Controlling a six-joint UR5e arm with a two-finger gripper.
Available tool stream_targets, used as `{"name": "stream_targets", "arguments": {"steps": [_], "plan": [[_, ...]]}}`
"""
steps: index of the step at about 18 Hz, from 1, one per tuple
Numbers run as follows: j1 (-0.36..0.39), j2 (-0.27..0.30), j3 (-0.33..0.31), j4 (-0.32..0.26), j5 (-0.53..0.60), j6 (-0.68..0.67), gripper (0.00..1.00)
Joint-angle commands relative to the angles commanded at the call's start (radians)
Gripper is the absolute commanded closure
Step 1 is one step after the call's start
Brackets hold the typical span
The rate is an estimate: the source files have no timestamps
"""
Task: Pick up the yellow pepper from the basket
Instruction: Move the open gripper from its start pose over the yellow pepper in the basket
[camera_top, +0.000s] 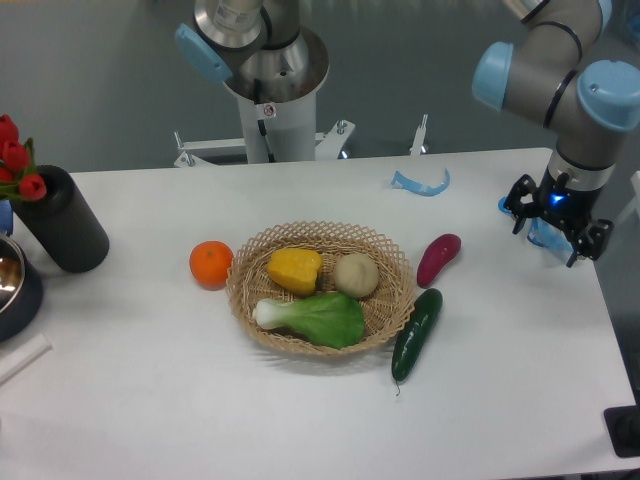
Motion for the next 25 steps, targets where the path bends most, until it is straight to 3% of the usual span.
{"name": "stream_targets", "arguments": {"steps": [8,12,14,17,21,25], "plan": [[-0.012,0.008,-0.002,-0.003,0.000,-0.011,0.00],[-0.031,0.037,-0.058,0.002,-0.006,-0.026,0.00],[-0.052,0.054,-0.096,0.044,-0.009,-0.021,0.00],[-0.096,0.100,-0.185,0.165,-0.008,-0.032,0.00],[-0.184,0.120,-0.206,0.175,-0.009,-0.213,0.00],[-0.248,0.124,-0.205,0.178,-0.008,-0.229,0.00]]}}
